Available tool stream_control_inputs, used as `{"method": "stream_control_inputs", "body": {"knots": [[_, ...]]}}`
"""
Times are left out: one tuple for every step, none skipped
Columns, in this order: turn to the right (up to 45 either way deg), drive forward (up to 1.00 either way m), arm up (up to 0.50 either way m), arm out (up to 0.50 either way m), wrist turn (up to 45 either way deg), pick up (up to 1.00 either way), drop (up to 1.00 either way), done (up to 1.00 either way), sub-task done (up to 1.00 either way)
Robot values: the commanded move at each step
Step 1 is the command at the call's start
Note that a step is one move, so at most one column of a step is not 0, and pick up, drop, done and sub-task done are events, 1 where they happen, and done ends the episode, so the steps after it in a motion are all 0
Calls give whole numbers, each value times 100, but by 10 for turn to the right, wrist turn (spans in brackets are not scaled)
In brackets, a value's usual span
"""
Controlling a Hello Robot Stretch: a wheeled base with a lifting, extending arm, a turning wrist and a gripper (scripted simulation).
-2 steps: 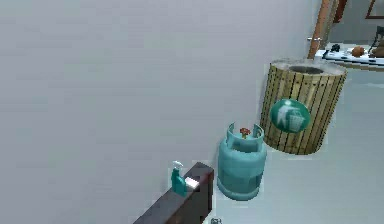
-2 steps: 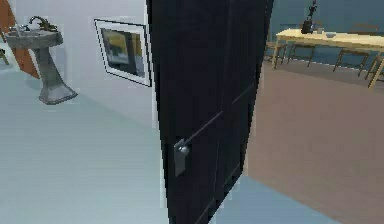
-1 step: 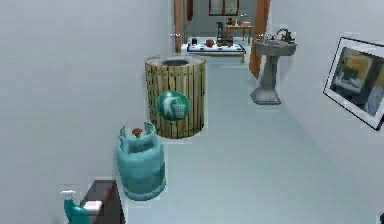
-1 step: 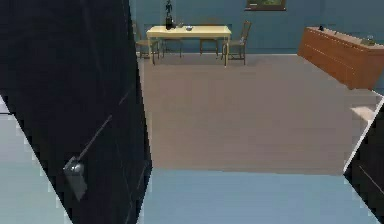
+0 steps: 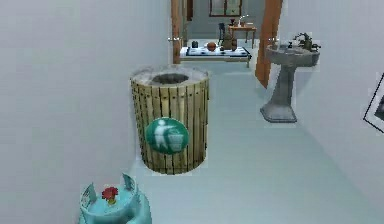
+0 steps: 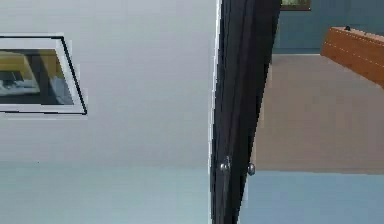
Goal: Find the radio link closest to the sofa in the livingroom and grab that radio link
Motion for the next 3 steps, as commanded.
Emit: {"method": "stream_control_inputs", "body": {"knots": [[150,0,0,0,0,0,0,0,0],[0,100,0,0,0,0,0,0,0],[60,0,0,0,0,0,0,0,0]]}}
